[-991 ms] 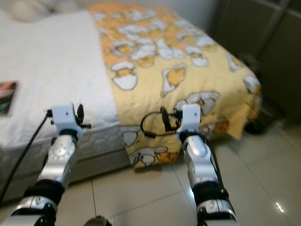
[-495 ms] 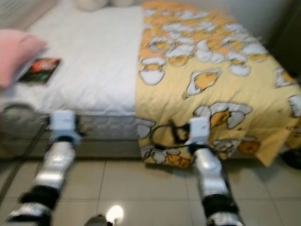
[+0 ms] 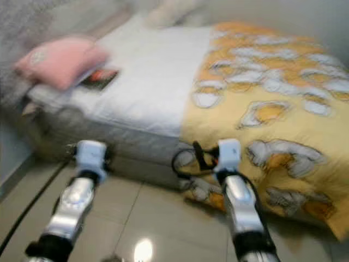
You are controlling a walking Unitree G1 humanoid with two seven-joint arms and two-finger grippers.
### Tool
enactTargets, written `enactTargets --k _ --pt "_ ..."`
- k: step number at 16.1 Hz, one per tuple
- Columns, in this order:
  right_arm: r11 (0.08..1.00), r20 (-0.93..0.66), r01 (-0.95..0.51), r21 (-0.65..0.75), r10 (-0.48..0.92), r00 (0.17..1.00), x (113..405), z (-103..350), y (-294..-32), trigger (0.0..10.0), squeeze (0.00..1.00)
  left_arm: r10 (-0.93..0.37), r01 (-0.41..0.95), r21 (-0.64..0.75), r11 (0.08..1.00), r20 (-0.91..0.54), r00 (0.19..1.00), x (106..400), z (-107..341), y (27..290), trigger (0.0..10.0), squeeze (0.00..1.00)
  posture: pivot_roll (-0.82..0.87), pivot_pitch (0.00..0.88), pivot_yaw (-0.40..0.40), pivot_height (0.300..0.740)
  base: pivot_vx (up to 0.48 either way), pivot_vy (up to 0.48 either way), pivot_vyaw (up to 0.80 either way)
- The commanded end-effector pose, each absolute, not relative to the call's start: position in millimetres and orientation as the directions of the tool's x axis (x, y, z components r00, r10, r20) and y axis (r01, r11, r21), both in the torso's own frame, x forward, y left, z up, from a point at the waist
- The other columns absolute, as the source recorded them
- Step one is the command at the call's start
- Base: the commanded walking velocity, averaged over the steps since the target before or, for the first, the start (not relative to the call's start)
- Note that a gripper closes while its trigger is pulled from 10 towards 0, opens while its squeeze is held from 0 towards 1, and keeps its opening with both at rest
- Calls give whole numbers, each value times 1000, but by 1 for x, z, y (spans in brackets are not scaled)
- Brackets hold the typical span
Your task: Clean up the room
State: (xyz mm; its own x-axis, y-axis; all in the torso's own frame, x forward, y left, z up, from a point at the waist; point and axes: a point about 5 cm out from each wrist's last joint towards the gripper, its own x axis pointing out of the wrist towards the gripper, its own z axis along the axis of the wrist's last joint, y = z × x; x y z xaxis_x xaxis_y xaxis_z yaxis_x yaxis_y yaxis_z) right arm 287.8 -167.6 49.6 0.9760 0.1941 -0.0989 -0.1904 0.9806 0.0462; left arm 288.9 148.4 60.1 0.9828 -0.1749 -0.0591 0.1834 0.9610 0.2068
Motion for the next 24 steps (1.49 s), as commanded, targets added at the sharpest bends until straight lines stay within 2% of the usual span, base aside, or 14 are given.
enactTargets --k 1,2,3,4,5,7,8,9,10,12,15,19,22,24 --pt "976 -91 -202 79 209 974 274 49 -162 10000 0 -277 285 241 928 -67 959 272 60 150 10000 0 81 0 -43 740 0 0 587" --pt "973 -117 -215 90 225 967 251 41 -162 10000 0 -338 351 200 915 -100 936 251 56 152 10000 0 80 0 -41 740 0 0 594" --pt "971 -161 -222 85 233 959 234 30 -165 10000 0 -314 333 174 927 -126 941 243 52 155 10000 0 84 0 -44 740 0 0 594" --pt "977 -197 -195 89 209 958 229 21 -171 10000 0 -258 274 173 946 -106 960 249 55 153 10000 0 84 0 -44 740 0 0 594" --pt "980 -200 -177 94 193 961 234 19 -173 10000 0 -201 210 143 967 -73 977 265 60 148 10000 0 78 0 -42 740 307 -364 594" --pt "979 -188 -180 92 195 963 242 22 -172 10000 0 -162 170 127 977 -74 984 274 63 147 10000 0 73 0 -39 740 307 -364 591" --pt "979 -163 -179 95 193 968 262 33 -171 10000 0 -109 117 109 987 -74 991 282 68 149 10000 0 73 0 -36 740 330 -345 594" --pt "980 -160 -178 91 191 968 268 37 -171 10000 0 -106 112 93 989 -77 991 279 67 150 10000 0 70 0 -33 740 326 -349 594" --pt "980 -156 -178 89 191 969 268 39 -172 10000 0 -112 118 71 990 -78 991 276 66 151 10000 0 71 0 -32 740 326 -349 587" --pt "979 -158 -186 86 198 967 267 38 -174 10000 0 -144 153 120 981 -78 986 272 63 150 10000 0 76 0 -35 740 326 -349 587" --pt "976 -166 -203 81 214 963 268 36 -171 10000 0 -80 94 126 988 -109 991 282 60 154 10000 0 71 0 -37 740 326 -347 587" --pt "974 -157 -210 89 222 962 266 39 -169 10000 0 -91 109 141 984 -129 987 276 55 153 10000 0 43 0 -30 740 369 -302 589" --pt "976 -165 -200 89 212 963 262 37 -175 10000 0 -113 117 95 989 -46 993 276 63 153 10000 0 41 0 -34 740 0 0 587" --pt "968 -169 -230 101 245 955 266 37 -167 10000 0 -126 129 151 980 -28 992 286 70 145 10000 0 59 0 -39 740 0 0 587"
